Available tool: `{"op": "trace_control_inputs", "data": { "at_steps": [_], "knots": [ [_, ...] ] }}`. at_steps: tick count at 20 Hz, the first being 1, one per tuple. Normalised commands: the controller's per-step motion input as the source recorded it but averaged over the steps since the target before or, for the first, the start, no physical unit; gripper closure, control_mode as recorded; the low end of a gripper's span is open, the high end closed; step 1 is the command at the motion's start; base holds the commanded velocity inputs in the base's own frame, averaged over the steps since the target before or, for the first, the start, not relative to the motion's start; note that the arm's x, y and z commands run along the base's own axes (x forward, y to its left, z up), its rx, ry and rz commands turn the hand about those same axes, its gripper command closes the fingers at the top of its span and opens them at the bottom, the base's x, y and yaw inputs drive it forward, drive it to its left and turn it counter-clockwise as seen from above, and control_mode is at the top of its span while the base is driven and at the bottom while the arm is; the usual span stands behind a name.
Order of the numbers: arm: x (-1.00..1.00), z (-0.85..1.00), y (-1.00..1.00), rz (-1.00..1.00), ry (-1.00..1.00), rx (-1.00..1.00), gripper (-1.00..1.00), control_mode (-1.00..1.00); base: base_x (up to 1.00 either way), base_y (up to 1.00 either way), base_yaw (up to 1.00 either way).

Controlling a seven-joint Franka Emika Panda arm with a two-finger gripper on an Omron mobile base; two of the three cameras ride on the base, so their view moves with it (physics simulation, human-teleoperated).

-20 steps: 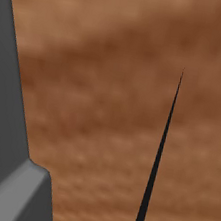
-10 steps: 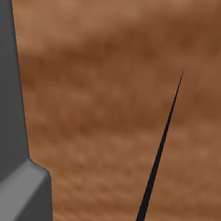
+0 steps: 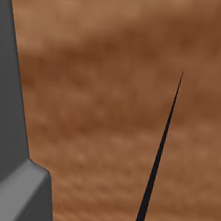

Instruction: Pick up the bagel from the plate, place it on the toaster oven rack, close the door, and set the timer.

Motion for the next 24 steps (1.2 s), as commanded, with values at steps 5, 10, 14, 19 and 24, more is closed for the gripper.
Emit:
{"op": "trace_control_inputs", "data": {
  "at_steps": [5, 10, 14, 19, 24],
  "knots": [
    [0.0, 0.0, -0.34, -0.02, 0.0, 0.01, -1.0, -1.0, 0.0, 0.0, 0.0],
    [0.03, 0.0, -0.08, 0.0, 0.0, 0.0, -1.0, -1.0, 0.0, 0.0, 0.0],
    [0.09, 0.0, 0.0, 0.06, 0.0, 0.0, -1.0, -1.0, 0.0, 0.0, 0.0],
    [0.16, 0.0, 0.0, 0.05, 0.0, 0.0, -1.0, -1.0, 0.0, 0.0, 0.0],
    [0.11, 0.0, -0.04, -0.01, 0.0, 0.0, -1.0, -1.0, 0.0, 0.0, 0.0]
  ]
}}
